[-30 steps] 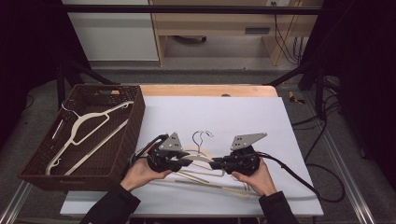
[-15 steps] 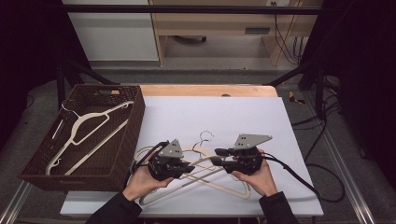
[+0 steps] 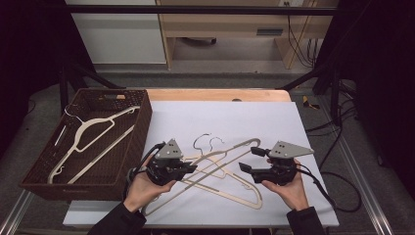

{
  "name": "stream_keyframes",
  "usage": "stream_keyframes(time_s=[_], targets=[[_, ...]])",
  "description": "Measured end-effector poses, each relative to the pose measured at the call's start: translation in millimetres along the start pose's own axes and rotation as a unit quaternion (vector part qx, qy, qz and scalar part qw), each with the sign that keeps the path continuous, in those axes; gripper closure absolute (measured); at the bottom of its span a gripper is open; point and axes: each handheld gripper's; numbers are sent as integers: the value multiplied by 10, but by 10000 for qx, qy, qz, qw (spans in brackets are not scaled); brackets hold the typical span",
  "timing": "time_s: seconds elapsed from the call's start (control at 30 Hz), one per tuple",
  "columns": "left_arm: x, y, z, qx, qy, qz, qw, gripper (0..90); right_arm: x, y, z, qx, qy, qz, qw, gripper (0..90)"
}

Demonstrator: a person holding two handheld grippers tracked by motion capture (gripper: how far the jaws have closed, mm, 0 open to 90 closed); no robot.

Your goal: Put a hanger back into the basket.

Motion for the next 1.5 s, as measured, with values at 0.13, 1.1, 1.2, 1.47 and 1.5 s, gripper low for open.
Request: stream_keyframes(time_s=[0.13,1.1,1.2,1.47,1.5], targets=[[-77,-148,-71,-169,-46,143,9997,862,84,-97,69,215,159,82,9996,235],[-299,-1222,-814,-1099,-260,754,9907,862,329,-279,259,984,670,85,9929,89],[-273,-1330,-910,-1200,-310,834,9888,861,336,-286,263,1050,689,69,9921,78],[-172,-1473,-1194,-1505,-408,834,9842,861,343,-278,271,1066,699,6,9918,69],[-156,-1481,-1232,-1511,-453,844,9839,861,344,-273,268,1103,698,-7,9914,68]])
Point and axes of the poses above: each handheld gripper's, and its own axes: y roughly forward along the jaws, x roughly out of its underside, z roughly to its right, and after that the axes turned 2 degrees about -x, right-handed
